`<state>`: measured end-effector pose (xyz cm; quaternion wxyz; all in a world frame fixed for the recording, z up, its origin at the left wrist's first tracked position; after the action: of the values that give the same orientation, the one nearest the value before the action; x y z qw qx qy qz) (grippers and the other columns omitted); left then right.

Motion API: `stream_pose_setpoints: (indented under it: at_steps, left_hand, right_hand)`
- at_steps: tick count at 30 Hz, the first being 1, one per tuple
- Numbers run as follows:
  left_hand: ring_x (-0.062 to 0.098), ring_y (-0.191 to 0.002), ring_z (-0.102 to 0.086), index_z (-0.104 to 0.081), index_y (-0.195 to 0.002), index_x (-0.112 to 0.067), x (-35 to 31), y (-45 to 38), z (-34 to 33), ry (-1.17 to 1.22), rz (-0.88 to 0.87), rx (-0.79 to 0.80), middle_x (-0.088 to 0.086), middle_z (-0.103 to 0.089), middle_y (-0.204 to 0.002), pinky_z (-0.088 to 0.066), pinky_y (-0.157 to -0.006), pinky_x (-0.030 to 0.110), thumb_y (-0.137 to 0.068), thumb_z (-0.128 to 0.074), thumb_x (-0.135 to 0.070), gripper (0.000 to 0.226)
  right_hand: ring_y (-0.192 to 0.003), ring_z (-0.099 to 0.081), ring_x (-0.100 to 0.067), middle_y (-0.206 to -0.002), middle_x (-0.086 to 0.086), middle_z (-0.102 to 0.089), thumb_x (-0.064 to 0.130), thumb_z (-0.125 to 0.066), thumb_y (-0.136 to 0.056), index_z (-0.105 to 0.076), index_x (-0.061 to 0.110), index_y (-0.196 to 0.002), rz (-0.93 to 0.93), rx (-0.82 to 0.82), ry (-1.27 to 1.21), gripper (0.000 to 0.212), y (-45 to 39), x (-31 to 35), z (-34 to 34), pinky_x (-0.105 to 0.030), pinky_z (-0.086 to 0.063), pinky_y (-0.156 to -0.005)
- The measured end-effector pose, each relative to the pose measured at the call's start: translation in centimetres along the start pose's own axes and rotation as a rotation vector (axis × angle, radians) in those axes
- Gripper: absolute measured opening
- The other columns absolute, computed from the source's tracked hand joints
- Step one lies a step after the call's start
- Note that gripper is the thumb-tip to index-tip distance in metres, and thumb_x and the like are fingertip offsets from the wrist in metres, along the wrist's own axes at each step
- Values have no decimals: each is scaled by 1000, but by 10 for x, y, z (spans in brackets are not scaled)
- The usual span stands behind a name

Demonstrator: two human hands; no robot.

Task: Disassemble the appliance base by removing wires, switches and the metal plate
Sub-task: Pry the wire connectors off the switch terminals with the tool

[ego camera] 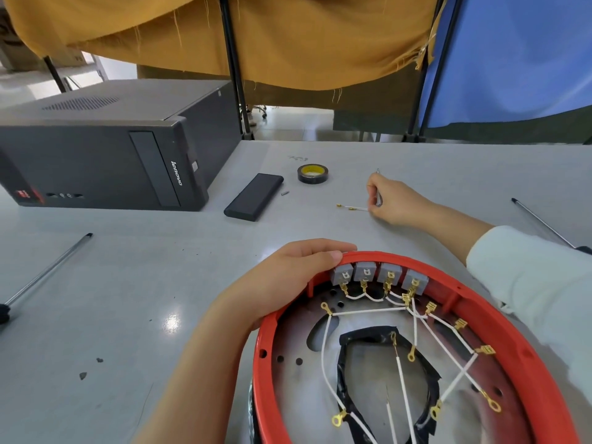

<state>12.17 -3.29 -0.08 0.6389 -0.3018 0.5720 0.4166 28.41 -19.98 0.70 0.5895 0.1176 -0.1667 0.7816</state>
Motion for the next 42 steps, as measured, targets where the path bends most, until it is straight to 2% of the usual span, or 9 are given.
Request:
stream_pose_setpoints:
  at_steps: [6, 9, 12, 18, 22, 27, 31, 35, 42]
  left_hand:
    - [10, -107, -64, -68, -110, -36, -2, 1, -1, -18, -12, 3, -7, -70, -111, -45, -98, 32, -91, -50, -35, 27]
    - [14, -106, -65, -69, -110, -33, -2, 3, -2, -8, 4, -3, -4, -71, -110, -46, -96, 33, -93, -52, -31, 24]
    - [17, -106, -65, -68, -112, -29, -3, 4, -1, -4, 22, -27, -1, -71, -111, -46, -98, 36, -94, -56, -28, 22]
    - [23, -107, -64, -65, -116, -23, -10, 16, -4, -40, 31, -69, 5, -70, -112, -44, -102, 44, -97, -50, -23, 24]
    - [19, -104, -66, -64, -116, -26, -11, 33, -7, -95, 12, -157, -1, -70, -110, -46, -101, 43, -98, -48, -24, 23]
    - [11, -107, -60, -61, -118, -28, -22, 43, -7, -318, -1, -243, -8, -66, -112, -43, -102, 34, -99, -45, -24, 25]
    - [12, -105, -56, -57, -120, -30, -35, 32, -5, -581, 55, -237, -8, -60, -115, -41, -79, 18, -98, -42, -30, 27]
    - [13, -111, -52, -58, -121, -23, -51, 11, -23, -743, -35, -215, -4, -60, -121, -33, -86, 24, -100, -37, -35, 32]
    - [19, -111, -53, -59, -121, -17, -37, 1, -27, -817, 14, -167, 3, -61, -121, -30, -85, 25, -100, -26, -48, 50]
  right_hand:
    - [-76, -57, -15, -90, -7, -58, 18, -53, -93, -43, 16, -98, -35, -96, -259, 11, 31, 21, 27, -26, -44, -63]
    - [-60, -58, 2, -81, 0, -65, 23, -52, -95, -46, 22, -94, 18, -57, -411, 7, 71, 53, 39, -20, -45, -59]
    - [-53, -52, -4, -69, 4, -66, 25, -49, -97, -50, 22, -92, 119, -25, -515, 6, 119, 90, 55, -19, -45, -57]
    - [-37, -38, -13, -52, -8, -57, 44, -33, -98, -66, 15, -92, 140, -84, -857, 45, 174, 119, 71, -18, -35, -40]
    - [-37, -41, -3, -45, -1, -50, 45, -35, -97, -73, 9, -77, 54, -191, -870, 56, 183, 101, 66, -12, -36, -42]
    - [-38, -42, -5, -39, 5, -46, 33, -44, -98, -62, 14, -72, 64, -275, -683, 37, 187, 91, 59, -15, -39, -47]
    - [-42, -43, -5, -43, 7, -42, 28, -56, -91, -41, 16, -61, 35, -396, -563, 36, 188, 86, 65, -13, -34, -43]
    - [-43, -34, -7, -46, 8, -32, 18, -62, -82, -33, 19, -53, 15, -482, -470, 41, 191, 85, 71, -16, -29, -43]
    - [-42, -36, -5, -46, 7, -33, 17, -64, -80, -36, 17, -55, 21, -510, -472, 37, 190, 82, 71, -13, -30, -41]
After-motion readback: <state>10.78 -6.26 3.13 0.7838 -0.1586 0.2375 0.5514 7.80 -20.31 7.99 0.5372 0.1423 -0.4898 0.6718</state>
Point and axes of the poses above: each hand's wrist, its own y-axis away from the middle knuckle, its own z-axis out of the back of the hand, x = y × z, the point moved 9 cm from there along -y, towards the middle knuckle
